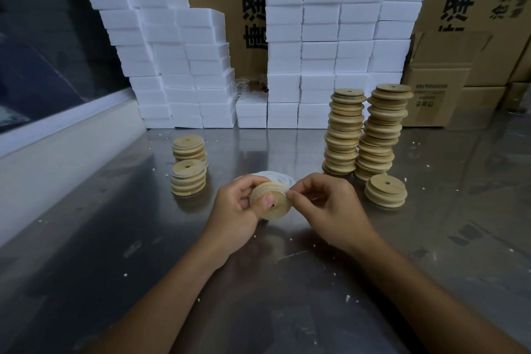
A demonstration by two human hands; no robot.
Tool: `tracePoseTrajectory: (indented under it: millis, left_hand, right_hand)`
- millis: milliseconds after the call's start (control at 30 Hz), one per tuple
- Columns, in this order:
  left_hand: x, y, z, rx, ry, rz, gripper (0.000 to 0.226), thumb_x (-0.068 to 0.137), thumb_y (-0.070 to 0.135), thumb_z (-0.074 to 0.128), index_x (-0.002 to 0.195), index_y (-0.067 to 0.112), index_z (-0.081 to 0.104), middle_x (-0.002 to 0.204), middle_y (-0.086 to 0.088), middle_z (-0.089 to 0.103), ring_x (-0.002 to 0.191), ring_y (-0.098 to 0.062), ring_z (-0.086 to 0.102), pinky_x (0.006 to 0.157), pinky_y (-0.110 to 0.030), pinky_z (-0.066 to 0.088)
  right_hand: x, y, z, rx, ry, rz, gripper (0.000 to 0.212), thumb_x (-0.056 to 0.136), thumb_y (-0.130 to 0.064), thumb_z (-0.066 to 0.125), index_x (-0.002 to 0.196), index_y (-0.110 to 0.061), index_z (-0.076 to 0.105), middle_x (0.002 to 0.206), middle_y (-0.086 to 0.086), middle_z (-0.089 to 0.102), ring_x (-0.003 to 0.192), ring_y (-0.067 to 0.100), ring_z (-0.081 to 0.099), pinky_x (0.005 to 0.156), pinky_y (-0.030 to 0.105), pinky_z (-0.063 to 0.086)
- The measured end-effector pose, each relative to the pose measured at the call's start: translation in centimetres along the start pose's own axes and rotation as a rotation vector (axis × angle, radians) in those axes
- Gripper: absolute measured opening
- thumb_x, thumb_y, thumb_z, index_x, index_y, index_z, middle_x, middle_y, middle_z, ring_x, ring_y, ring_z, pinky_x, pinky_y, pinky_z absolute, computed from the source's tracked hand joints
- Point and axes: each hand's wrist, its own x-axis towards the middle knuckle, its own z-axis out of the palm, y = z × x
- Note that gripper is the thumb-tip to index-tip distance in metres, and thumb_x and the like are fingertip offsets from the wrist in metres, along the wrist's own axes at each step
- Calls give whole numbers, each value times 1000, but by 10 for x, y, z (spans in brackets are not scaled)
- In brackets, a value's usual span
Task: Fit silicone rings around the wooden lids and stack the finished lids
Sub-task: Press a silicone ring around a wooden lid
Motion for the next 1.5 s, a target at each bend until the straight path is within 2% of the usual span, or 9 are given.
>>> tracePoseTrajectory:
  millis: [267, 433, 533, 633, 700, 867, 967, 1100, 1500]
  left_hand:
    - [0, 2, 2, -253, 50, -189, 18, 90, -3, 60, 96, 13, 65, 88, -1, 75, 81, -14, 71, 70, -29, 60]
    - [3, 1, 3, -434, 10, -325, 13, 95, -3, 51, 101, 6, 58, 91, -9, 75, 84, -19, 72, 78, -36, 60]
    - [1, 1, 3, -388, -13, -314, 15, 94, -4, 53, 99, 8, 58, 90, -8, 74, 83, -17, 72, 75, -32, 60]
    - [1, -3, 0, 98, -22, -38, 25, 82, -3, 71, 93, 17, 62, 90, -4, 72, 82, -12, 69, 71, -22, 56]
    - [1, -4, 0, 211, -33, 61, 29, 78, -3, 75, 90, 21, 64, 89, -2, 70, 81, -11, 66, 69, -20, 52]
    - [0, -2, 3, 20, 9, 29, 30, 78, -10, 72, 89, 17, 64, 81, 5, 73, 77, -8, 68, 68, -22, 55]
    - [-1, -2, 4, -77, 31, -36, 28, 80, -11, 69, 91, 14, 63, 81, 7, 74, 77, -8, 68, 66, -23, 57]
    - [-2, -1, 5, -184, 36, -109, 25, 82, -10, 67, 94, 12, 63, 84, 0, 74, 79, -17, 69, 70, -40, 60]
    - [2, -6, 1, -271, 19, -177, 21, 81, -1, 69, 93, 15, 65, 92, 0, 73, 82, -19, 72, 67, -37, 60]
  right_hand:
    - [0, -5, -2, 116, -67, 112, 5, 87, -15, 74, 86, -12, 71, 77, 5, 75, 74, 27, 72, 73, 44, 58]
    - [0, -9, -1, 190, -75, 143, 6, 88, -11, 73, 88, -5, 70, 74, 14, 73, 67, 25, 68, 71, 47, 57]
    - [0, -7, -1, 162, -67, 147, 6, 88, -12, 73, 87, -6, 71, 74, 12, 73, 67, 22, 66, 72, 45, 57]
    - [-2, -5, -1, 18, -101, 77, 6, 88, -20, 74, 86, -15, 71, 78, 0, 73, 70, 18, 68, 68, 39, 57]
    - [-3, -6, 0, -34, -125, 46, 7, 87, -25, 75, 84, -20, 71, 79, -5, 73, 70, 14, 68, 65, 36, 58]
    - [-1, -7, -4, 51, -116, 92, 11, 83, -20, 79, 86, -12, 72, 81, 4, 75, 74, 28, 69, 63, 32, 54]
    - [-1, -8, -5, 65, -150, 118, 14, 84, -18, 78, 87, -6, 71, 82, 9, 74, 74, 31, 68, 67, 41, 56]
    - [0, -10, -4, 149, -163, 139, 13, 88, -11, 73, 88, 1, 68, 79, 20, 71, 69, 23, 63, 70, 45, 56]
    - [1, -8, -2, 371, -135, 157, 12, 87, 0, 69, 87, 11, 64, 74, 23, 68, 64, 23, 62, 63, 24, 56]
